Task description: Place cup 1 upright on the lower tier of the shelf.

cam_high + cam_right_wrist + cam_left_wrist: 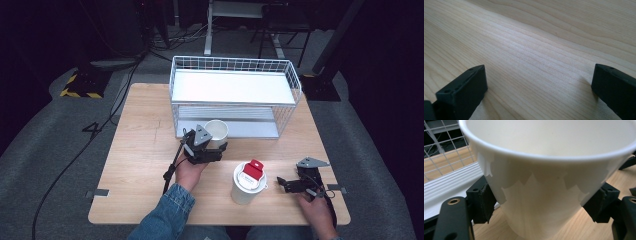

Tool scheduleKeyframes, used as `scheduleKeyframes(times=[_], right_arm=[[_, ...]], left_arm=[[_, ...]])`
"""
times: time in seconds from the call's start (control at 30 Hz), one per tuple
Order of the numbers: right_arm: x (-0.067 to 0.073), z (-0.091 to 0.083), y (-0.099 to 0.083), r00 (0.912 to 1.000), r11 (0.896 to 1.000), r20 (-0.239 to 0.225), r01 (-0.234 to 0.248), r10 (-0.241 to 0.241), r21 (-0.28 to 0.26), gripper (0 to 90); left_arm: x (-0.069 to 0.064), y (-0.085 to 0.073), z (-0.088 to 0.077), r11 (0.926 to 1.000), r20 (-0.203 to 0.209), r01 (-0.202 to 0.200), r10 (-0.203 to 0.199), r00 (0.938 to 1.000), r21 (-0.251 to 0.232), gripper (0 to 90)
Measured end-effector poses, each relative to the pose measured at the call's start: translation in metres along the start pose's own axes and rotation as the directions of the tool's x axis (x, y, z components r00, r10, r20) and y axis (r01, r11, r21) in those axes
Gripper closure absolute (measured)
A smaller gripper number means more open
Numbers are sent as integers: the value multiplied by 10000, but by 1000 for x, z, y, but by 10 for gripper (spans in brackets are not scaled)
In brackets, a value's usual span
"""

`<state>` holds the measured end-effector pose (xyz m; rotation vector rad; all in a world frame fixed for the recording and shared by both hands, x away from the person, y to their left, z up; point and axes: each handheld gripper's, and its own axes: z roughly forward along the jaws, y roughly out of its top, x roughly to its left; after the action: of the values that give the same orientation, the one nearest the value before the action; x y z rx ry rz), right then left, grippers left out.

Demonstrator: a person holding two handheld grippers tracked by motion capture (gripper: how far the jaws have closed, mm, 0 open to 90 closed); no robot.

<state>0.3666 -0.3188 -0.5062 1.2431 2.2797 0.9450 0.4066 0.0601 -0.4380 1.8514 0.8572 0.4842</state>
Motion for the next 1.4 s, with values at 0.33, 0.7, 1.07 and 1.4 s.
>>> scheduleKeyframes(times=[0.33,0.7,1.07,1.4], right_arm=[[0,0,0,10000,10000,2,4,-4,0,3],[0,0,0,10000,10000,19,3,-3,6,3],[0,0,0,10000,10000,16,3,-3,6,3],[0,0,0,10000,10000,17,3,-3,8,3]], left_arm=[[6,-1,16,9991,-341,403,-408,9986,-149,229],[10,5,34,9993,-753,306,-323,9966,-237,230],[14,1,53,9993,-1130,219,-253,9933,-309,230],[23,-1,64,9963,-1665,347,-475,9849,-786,230]])
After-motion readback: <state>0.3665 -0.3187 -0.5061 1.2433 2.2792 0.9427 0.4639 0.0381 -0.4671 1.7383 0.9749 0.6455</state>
